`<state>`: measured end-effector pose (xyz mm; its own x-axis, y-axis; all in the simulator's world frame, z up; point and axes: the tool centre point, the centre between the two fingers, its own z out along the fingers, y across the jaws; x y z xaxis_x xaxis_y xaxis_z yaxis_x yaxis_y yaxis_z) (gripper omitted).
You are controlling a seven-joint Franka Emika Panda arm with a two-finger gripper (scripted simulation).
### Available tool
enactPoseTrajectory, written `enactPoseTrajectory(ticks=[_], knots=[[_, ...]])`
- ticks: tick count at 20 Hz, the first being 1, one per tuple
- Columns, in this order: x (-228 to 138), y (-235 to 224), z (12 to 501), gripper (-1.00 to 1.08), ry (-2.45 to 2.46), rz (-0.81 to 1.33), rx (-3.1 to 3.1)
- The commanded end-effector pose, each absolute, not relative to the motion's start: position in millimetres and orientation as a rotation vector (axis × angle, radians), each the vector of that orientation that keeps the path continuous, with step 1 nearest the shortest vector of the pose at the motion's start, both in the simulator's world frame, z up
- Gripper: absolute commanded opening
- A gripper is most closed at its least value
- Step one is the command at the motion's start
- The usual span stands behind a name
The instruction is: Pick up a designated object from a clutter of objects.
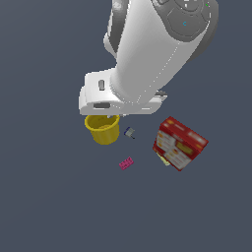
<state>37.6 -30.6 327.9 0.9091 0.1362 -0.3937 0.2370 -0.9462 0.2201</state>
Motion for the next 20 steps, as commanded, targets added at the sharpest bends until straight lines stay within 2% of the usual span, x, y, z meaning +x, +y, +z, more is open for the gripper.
enactPoseTrajectory(ticks=[1, 10, 20], knots=[[30.5, -17.4, 354.0, -1.0, 0.279, -0.549, 2.809], [14.0, 18.7, 421.6, -1.0, 0.278, -0.549, 2.809], [10.0, 31.5, 444.8, -1.0, 0.278, -0.549, 2.809]])
